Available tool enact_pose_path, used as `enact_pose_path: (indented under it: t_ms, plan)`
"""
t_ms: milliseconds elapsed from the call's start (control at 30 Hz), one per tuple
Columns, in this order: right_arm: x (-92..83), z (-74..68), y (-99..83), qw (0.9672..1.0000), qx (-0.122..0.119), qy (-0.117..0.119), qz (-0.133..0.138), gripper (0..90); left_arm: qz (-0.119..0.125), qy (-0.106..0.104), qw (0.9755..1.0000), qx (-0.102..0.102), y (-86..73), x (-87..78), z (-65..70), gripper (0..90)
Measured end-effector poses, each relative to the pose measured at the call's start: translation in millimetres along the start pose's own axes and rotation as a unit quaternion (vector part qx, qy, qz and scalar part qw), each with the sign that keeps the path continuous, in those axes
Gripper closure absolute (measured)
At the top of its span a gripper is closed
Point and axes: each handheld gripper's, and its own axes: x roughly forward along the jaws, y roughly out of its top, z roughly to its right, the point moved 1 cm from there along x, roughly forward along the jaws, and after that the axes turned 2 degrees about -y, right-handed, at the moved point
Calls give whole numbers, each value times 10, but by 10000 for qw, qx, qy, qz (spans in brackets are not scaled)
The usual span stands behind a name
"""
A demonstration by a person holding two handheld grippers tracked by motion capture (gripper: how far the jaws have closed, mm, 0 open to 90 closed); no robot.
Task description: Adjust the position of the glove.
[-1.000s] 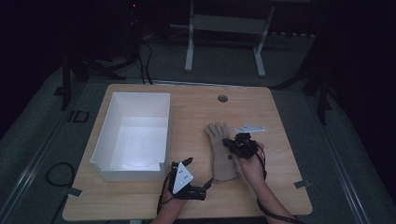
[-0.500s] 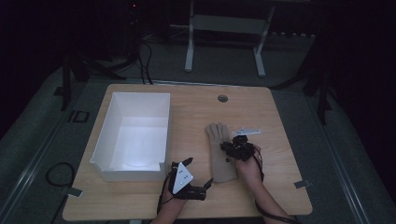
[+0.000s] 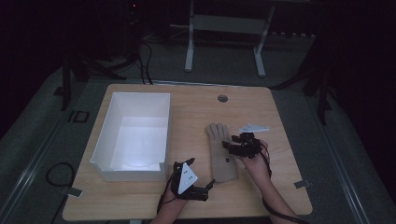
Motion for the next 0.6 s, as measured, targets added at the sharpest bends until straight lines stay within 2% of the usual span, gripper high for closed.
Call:
enact_pose_path:
  t_ms: [67,133,200,267,333,367,400,467,533,600]
  plan:
    - [-58,49,26,9999,-25,7,100,336,-52,-21,10000,63,5,13,12,5]
    - [-95,89,36,9998,-29,133,108,233,-112,-67,9999,107,13,34,22,5]
    - [-125,127,42,9996,-17,252,98,196,-266,-96,9995,137,30,67,43,5]
    - [-155,159,39,9990,-71,432,99,182,-335,-185,9992,78,49,81,60,5]
    - [-186,188,35,9982,-163,536,197,182,-360,-392,9986,29,84,94,79,5]
    - [-196,198,34,9978,-196,590,227,182,-424,-574,9974,48,114,105,93,9]
    - [-211,210,35,9973,-272,644,242,172,-436,-675,9967,99,137,114,109,63]
    - [-234,231,36,9966,-461,632,276,148,-467,-843,9951,234,182,146,144,62]
    - [-248,256,39,9968,-450,642,138,148,-466,-981,9935,333,232,180,175,59]
    - [-261,299,44,9973,-281,683,-16,141,-568,-1052,9921,380,282,227,180,59]
